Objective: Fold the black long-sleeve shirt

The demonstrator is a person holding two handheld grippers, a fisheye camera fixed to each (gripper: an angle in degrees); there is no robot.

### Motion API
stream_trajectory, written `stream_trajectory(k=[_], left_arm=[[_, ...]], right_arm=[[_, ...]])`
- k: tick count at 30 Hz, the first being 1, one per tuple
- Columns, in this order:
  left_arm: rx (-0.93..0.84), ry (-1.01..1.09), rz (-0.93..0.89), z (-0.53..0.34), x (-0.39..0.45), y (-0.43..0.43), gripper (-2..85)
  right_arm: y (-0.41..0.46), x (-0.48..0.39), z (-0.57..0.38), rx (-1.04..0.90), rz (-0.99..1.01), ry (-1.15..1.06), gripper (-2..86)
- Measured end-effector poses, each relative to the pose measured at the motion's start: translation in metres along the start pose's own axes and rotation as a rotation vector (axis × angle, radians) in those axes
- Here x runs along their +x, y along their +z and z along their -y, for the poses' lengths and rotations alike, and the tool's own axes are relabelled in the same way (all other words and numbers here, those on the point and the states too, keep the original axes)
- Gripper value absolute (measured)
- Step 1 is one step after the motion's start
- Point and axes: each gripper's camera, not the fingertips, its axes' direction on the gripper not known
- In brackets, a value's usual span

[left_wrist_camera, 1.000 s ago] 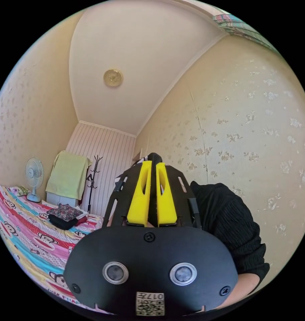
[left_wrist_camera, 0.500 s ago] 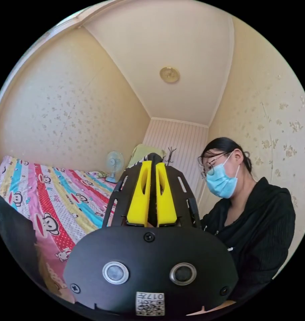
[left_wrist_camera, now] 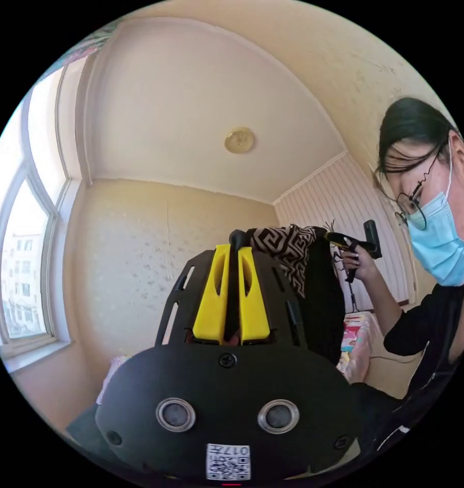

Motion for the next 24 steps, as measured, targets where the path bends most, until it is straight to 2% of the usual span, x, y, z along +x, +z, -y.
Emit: stream_trajectory(k=[4,8,11,14,17,19,22,24], left_arm=[[-0.04,0.114,0.137,0.03,0.024,0.051,1.3],[-0.141,0.088,0.119,0.019,0.001,0.133,1.5],[-0.244,0.069,0.099,-0.021,-0.027,0.228,1.8],[-0.349,0.044,0.128,-0.094,-0.057,0.344,2.1],[-0.462,0.033,0.091,-0.21,-0.082,0.456,2.8],[-0.644,-0.033,0.08,-0.325,-0.1,0.53,3.8],[-0.938,-0.113,0.165,-0.461,-0.108,0.581,4.8],[-1.008,-0.135,0.268,-0.516,-0.109,0.581,4.2]], right_arm=[[0.039,0.017,0.026,-0.086,-0.042,-0.006,0.9],[0.128,0.079,0.018,-0.241,-0.063,0.067,1.0],[0.21,0.145,-0.02,-0.324,-0.018,0.158,1.1],[0.311,0.21,-0.081,-0.453,-0.014,0.135,1.3],[0.422,0.267,-0.175,-0.68,-0.121,0.032,1.9],[0.473,0.301,-0.246,-0.77,-0.143,0.048,2.6],[0.522,0.352,-0.37,-0.922,-0.255,0.245,6.4],[0.521,0.375,-0.448,-0.975,-0.324,0.379,9.6]])
